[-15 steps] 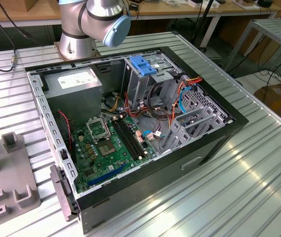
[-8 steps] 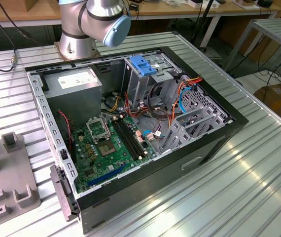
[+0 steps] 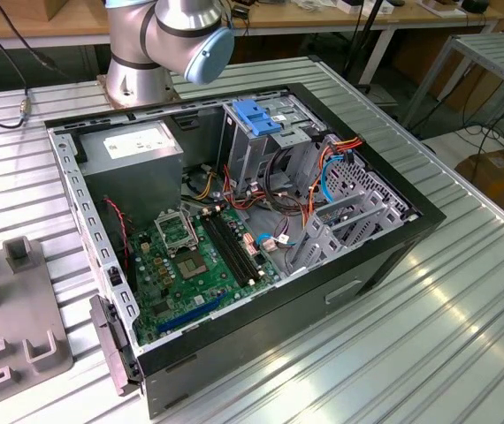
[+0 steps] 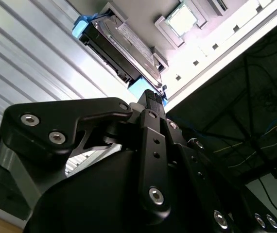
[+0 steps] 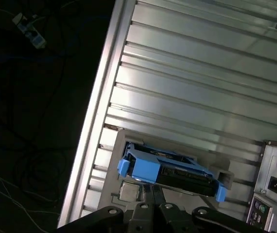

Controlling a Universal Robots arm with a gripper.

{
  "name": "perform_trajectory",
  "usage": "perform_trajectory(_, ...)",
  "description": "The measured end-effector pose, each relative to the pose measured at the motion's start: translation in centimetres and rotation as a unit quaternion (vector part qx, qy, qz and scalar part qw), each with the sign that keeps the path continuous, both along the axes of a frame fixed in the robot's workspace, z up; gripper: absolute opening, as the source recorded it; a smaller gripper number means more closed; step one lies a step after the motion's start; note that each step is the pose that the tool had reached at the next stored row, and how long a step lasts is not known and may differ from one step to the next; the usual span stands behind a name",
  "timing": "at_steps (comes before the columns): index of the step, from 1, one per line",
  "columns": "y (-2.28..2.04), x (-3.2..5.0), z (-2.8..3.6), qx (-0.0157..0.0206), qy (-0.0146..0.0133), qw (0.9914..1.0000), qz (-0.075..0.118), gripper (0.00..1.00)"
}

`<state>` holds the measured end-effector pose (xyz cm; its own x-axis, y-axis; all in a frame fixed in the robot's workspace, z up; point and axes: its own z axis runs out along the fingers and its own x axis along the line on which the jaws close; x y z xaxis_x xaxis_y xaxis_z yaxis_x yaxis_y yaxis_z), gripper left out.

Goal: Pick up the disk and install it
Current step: 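Pick up the disk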

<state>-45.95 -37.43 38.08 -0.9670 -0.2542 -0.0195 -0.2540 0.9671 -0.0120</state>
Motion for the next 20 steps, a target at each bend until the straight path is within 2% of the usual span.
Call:
perform_trajectory(6,0.00,0.00,0.00,0.0000,0.0000,0.99971,0.024,0.10)
perform_trajectory(9,0.00,0.00,0.00,-0.0001,0.0000,0.99923,0.039,0.10)
perform_trajectory(14,0.00,0.00,0.00,-0.0001,0.0000,0.99827,0.059,0.10)
perform_trajectory(20,0.00,0.00,0.00,-0.0003,0.0000,0.99657,0.083,0.10)
